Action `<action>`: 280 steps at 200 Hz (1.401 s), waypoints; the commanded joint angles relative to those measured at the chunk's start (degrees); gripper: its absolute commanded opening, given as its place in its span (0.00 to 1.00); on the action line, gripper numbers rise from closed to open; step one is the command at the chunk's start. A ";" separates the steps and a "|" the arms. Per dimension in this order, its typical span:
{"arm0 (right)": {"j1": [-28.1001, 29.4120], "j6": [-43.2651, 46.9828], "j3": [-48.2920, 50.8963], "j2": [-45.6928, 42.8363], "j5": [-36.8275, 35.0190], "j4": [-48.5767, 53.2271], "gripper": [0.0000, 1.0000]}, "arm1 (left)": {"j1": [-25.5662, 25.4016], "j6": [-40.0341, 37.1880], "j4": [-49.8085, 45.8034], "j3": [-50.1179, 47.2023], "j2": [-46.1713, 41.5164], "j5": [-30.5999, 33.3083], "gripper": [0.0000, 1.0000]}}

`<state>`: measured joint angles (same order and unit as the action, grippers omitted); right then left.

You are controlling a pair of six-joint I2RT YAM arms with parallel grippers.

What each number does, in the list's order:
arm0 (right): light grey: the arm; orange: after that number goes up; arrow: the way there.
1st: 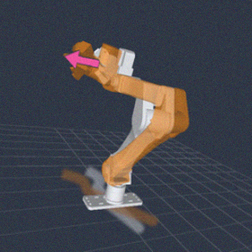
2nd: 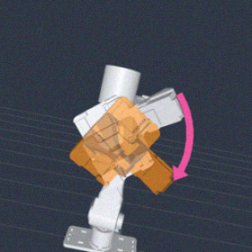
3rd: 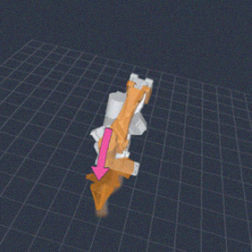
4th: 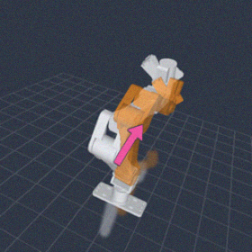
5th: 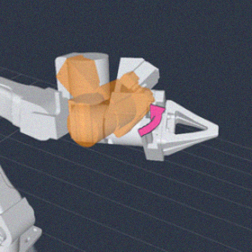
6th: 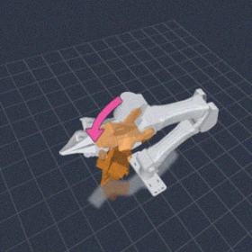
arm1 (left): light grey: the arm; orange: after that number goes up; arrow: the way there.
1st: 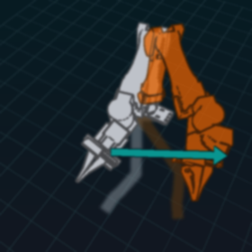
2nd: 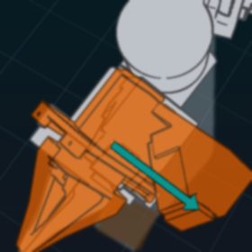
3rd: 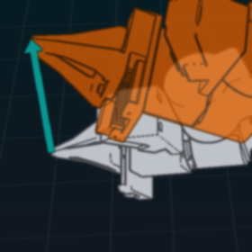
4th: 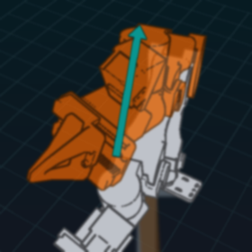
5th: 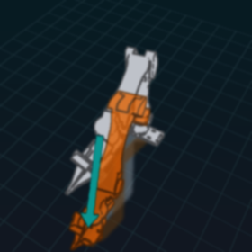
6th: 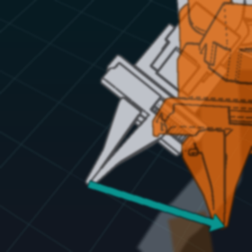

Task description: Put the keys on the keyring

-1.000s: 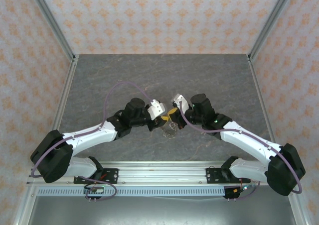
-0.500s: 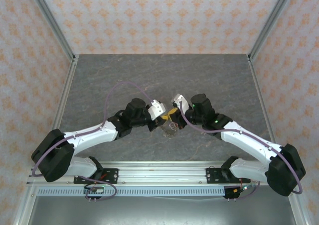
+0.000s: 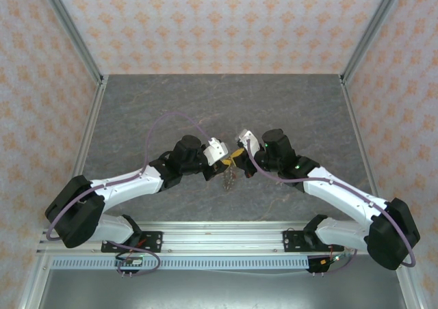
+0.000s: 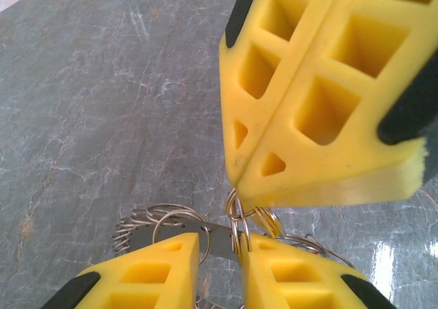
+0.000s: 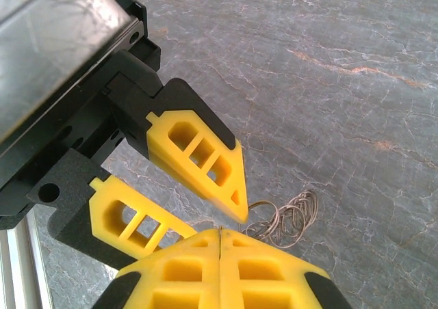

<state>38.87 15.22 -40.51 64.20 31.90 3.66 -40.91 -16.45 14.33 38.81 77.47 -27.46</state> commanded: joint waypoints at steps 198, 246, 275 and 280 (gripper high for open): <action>0.37 -0.37 -0.62 -1.19 1.85 1.50 0.00 | -0.47 -0.62 2.94 0.74 0.05 -1.04 0.22; 0.35 -0.10 -0.74 -1.34 0.97 2.40 0.00 | -0.49 -1.34 1.81 0.75 -0.51 -0.93 0.06; 0.33 -1.00 -0.85 -1.45 -2.57 3.02 0.00 | -0.39 -2.07 1.06 0.15 -1.01 -0.75 0.00; 0.33 -1.28 -0.92 -1.37 -3.28 3.24 0.00 | -0.38 -2.10 1.05 0.05 -1.13 -0.77 0.00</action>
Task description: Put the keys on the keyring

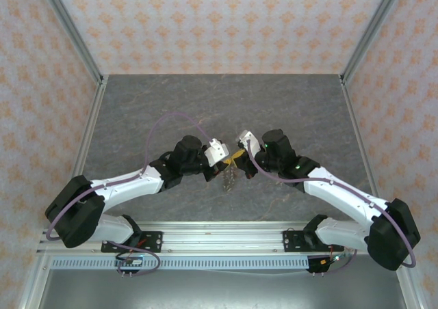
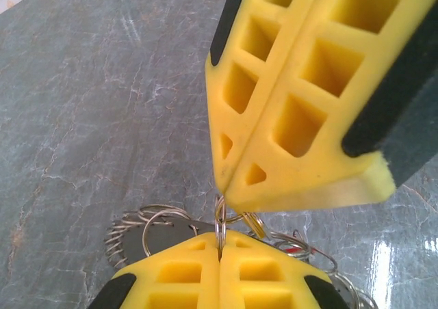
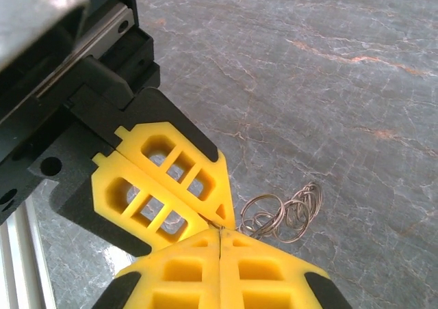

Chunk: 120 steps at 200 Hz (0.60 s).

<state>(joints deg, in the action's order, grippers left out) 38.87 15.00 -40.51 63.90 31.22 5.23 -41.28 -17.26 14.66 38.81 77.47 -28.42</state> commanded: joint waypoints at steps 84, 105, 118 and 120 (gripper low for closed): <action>0.33 -4.29 -1.50 0.67 -5.96 2.75 0.00 | -0.03 0.81 4.56 -2.63 -0.32 0.93 0.00; 0.33 -4.23 -1.64 0.88 -4.82 2.68 0.00 | -0.03 0.95 4.81 -2.79 -0.26 0.75 0.00; 0.33 -4.35 -1.90 0.83 -3.50 2.45 0.00 | -0.03 1.00 4.72 -2.71 -0.16 0.43 0.00; 0.35 -4.34 -1.95 0.86 -3.05 2.49 0.00 | -0.01 1.06 4.69 -2.62 -0.14 0.46 0.00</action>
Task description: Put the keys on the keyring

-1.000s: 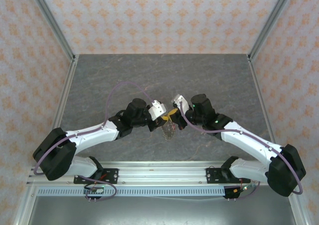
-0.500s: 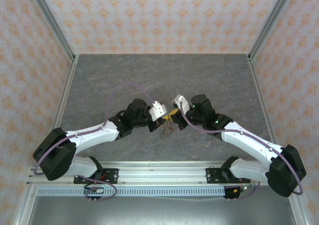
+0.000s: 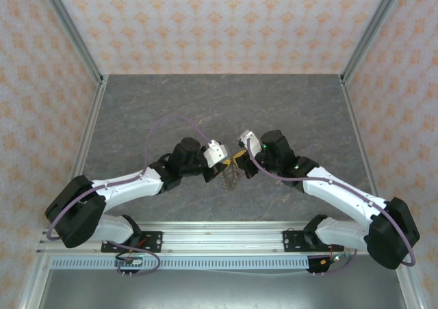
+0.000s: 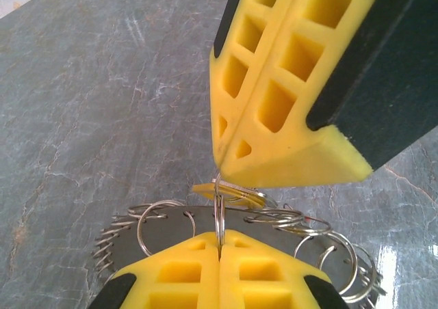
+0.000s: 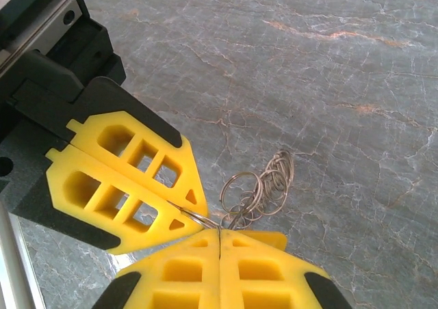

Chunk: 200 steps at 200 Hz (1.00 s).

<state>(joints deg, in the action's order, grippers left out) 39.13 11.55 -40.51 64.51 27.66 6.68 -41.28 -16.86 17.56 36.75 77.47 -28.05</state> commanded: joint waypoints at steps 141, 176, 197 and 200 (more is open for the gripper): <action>0.06 -0.04 -4.66 1.49 5.28 2.20 0.00 | -0.04 -0.12 -0.22 1.73 -0.96 -0.13 0.27; 0.07 -0.08 -4.49 0.85 3.13 1.82 0.00 | -0.05 -0.53 -1.65 1.35 -1.92 -1.49 0.30; 0.07 -0.12 -4.49 0.84 2.89 1.30 0.00 | -0.04 -0.50 -1.77 0.52 -2.47 -2.49 0.32; 0.07 -0.18 -4.49 0.85 2.84 1.23 0.00 | -0.04 -0.46 -1.75 0.47 -2.50 -2.68 0.33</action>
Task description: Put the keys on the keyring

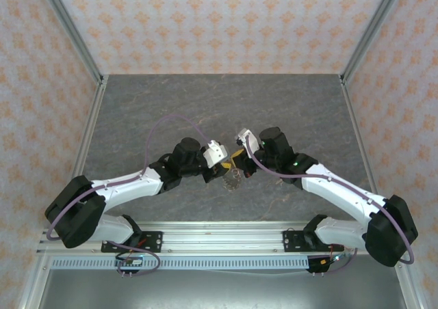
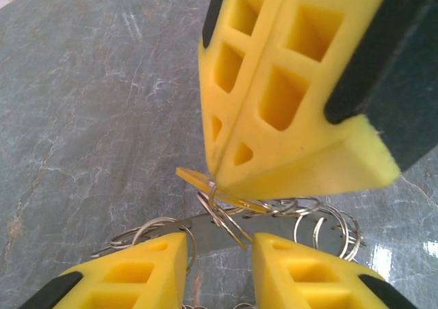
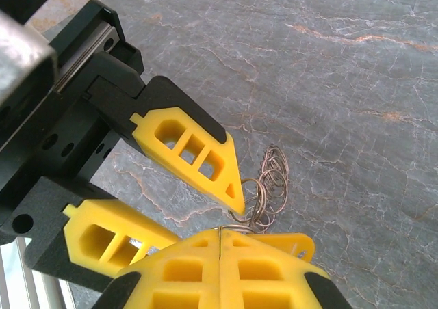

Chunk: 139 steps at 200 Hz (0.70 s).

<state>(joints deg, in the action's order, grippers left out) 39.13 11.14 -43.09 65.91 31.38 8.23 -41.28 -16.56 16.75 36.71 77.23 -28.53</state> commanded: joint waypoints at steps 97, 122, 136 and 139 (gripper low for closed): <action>0.07 -0.25 -1.91 -0.41 0.63 -0.54 0.00 | -0.08 -0.01 0.41 0.54 -2.63 0.84 0.35; 0.07 0.03 -2.11 -0.28 0.66 -0.29 0.00 | -0.10 -0.45 0.02 1.39 -1.68 0.97 0.35; 0.07 0.11 -2.08 -0.26 1.14 -0.13 0.00 | -0.11 -0.12 0.63 1.61 -1.41 0.78 0.35; 0.08 0.15 -2.21 -0.26 1.14 -0.10 0.00 | -0.12 -0.04 0.71 1.65 -1.39 0.83 0.35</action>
<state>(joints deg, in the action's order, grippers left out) 39.13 11.11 -43.09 65.91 31.33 8.21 -41.28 -16.53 16.27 36.71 75.53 -29.02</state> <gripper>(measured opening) 0.043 0.349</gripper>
